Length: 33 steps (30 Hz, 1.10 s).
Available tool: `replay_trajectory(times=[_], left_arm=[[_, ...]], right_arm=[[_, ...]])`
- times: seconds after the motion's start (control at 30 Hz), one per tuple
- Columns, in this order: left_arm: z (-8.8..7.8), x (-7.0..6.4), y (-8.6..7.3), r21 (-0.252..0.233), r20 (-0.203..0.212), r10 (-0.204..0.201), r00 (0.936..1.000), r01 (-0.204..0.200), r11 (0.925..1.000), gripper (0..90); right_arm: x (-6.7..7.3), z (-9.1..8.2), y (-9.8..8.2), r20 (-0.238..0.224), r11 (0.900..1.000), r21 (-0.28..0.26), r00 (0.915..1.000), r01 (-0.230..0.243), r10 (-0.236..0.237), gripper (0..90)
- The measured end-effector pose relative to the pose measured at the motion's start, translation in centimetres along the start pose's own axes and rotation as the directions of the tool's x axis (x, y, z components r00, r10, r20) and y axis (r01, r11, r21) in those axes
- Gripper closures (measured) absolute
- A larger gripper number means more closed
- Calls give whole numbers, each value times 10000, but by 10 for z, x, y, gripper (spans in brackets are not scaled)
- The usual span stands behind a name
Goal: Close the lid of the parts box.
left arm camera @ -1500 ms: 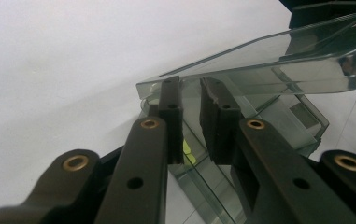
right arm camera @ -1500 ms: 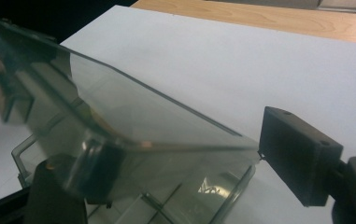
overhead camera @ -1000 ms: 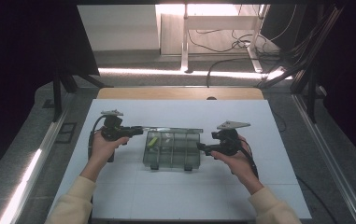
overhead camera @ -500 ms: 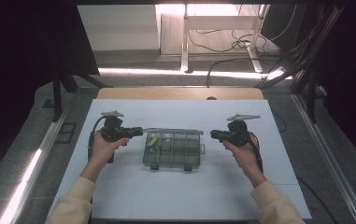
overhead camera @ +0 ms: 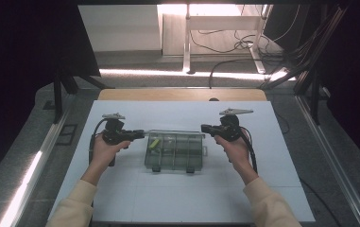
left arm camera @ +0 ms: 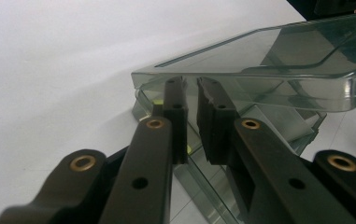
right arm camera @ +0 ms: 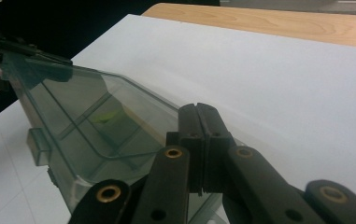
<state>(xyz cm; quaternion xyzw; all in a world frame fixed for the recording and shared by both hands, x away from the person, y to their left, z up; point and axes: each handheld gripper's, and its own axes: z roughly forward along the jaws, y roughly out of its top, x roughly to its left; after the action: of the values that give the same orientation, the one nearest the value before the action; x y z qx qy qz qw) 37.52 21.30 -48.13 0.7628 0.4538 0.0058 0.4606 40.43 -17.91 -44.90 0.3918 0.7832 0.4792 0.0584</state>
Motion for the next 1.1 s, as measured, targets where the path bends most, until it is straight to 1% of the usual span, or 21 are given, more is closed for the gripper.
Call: replay_trajectory(times=[0.1, 0.17, 0.2, 0.33, 0.53, 0.63, 0.83, 0.87, 0.9, 0.97, 1.1], left_arm=[[0, -1, 0, 19, -15, 30, 10000, -30, 10000, 834], [0, -2, -1, 46, 4, 36, 10000, -36, 10000, 837], [0, -2, -1, 65, 3, 35, 10000, -35, 10000, 839], [0, -3, -4, 147, 7, 6, 10000, -6, 9999, 841], [1, -4, -10, 330, 24, 5, 10000, -6, 9995, 841], [1, -5, -12, 329, 71, 5, 10000, -7, 9995, 841], [0, -10, -11, 260, 18, 176, 9998, -176, 9995, 845], [0, -11, -11, 216, 110, 157, 9998, -159, 9996, 844], [0, -12, -11, 194, 116, 204, 9997, -206, 9996, 843], [0, -14, -11, 228, 216, 244, 9995, -249, 9994, 843], [7, -19, -14, 568, 335, 407, 9986, -425, 9975, 842]], right_arm=[[3, 0, -1, -220, 10000, 9, 9997, 82, -81, 889], [6, -1, -1, -285, 9999, 40, 9995, 160, -158, 888], [7, -1, -1, -351, 9996, 64, 9991, 258, -256, 888], [11, 0, -3, -407, 9992, 193, 9986, 357, -349, 890], [15, 4, -8, -471, 9965, 661, 9978, 506, -476, 897], [16, 7, -12, -503, 9946, 871, 9974, 555, -513, 897], [18, 11, -20, -509, 9901, 1265, 9972, 605, -544, 897], [18, 11, -21, -500, 9894, 1315, 9972, 612, -551, 897], [18, 11, -22, -496, 9893, 1335, 9973, 595, -533, 897], [17, 11, -24, -485, 9886, 1393, 9975, 578, -515, 897], [18, 13, -26, -462, 9865, 1513, 9973, 634, -570, 897]])
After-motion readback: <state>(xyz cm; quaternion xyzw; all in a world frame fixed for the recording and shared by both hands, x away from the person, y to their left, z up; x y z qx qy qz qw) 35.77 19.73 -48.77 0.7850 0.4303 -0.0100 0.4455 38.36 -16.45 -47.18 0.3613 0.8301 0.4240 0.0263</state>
